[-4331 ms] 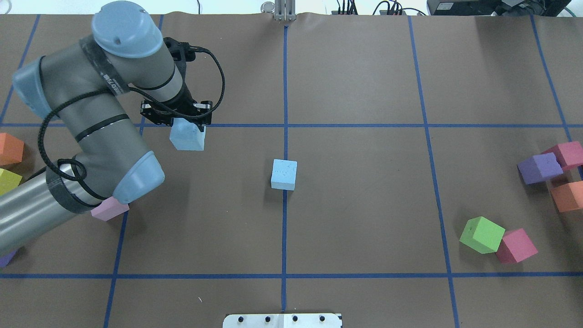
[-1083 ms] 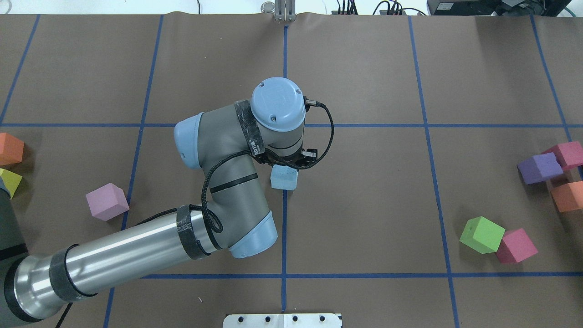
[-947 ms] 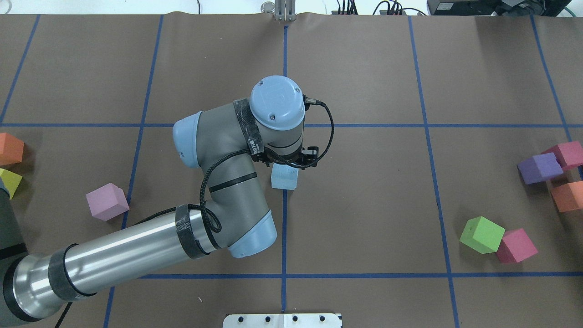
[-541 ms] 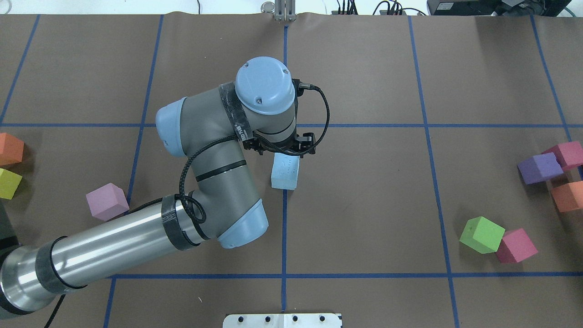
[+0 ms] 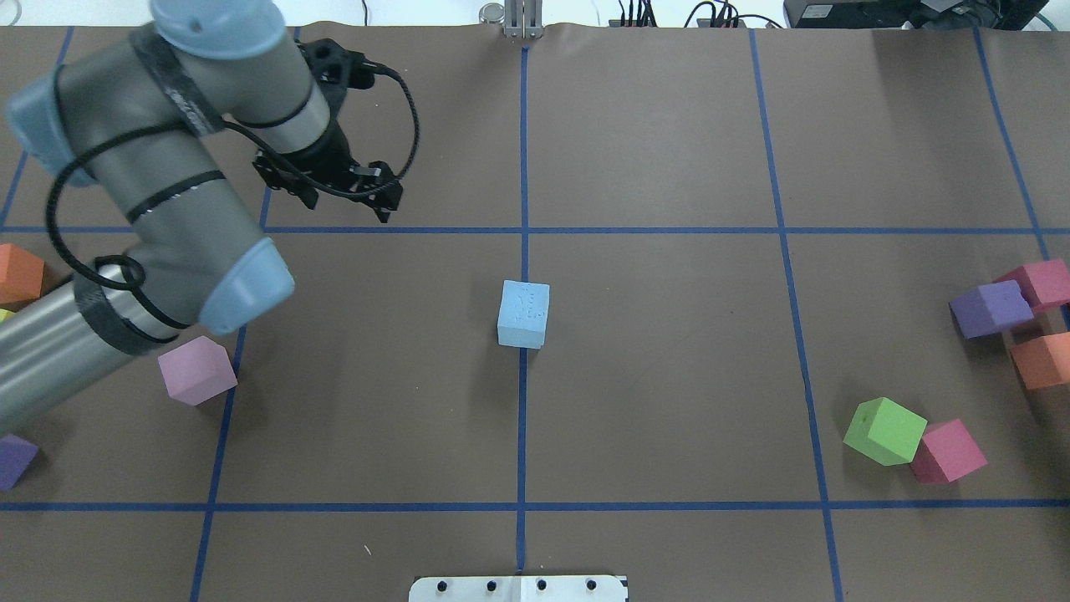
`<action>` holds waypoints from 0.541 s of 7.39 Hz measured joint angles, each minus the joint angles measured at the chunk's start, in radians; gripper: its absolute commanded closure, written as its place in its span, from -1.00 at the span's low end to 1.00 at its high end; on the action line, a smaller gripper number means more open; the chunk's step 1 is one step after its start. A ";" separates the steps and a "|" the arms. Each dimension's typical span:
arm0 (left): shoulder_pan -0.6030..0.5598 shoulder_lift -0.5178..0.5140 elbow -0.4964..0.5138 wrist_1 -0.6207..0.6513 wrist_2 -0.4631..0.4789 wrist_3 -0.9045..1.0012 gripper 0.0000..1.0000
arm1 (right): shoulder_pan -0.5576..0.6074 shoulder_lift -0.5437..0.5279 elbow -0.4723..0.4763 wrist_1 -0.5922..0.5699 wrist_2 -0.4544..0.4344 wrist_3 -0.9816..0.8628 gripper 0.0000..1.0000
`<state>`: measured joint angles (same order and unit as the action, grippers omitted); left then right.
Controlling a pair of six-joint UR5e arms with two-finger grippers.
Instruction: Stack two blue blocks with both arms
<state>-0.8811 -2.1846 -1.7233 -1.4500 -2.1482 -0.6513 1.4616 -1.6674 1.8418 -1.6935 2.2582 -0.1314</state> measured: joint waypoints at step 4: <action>-0.424 0.286 0.034 0.028 -0.103 0.643 -0.97 | 0.056 -0.042 -0.003 0.000 0.000 0.000 -1.00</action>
<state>-1.3050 -1.8990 -1.6893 -1.4222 -2.2517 -0.0084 1.5180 -1.7094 1.8390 -1.6935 2.2580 -0.1314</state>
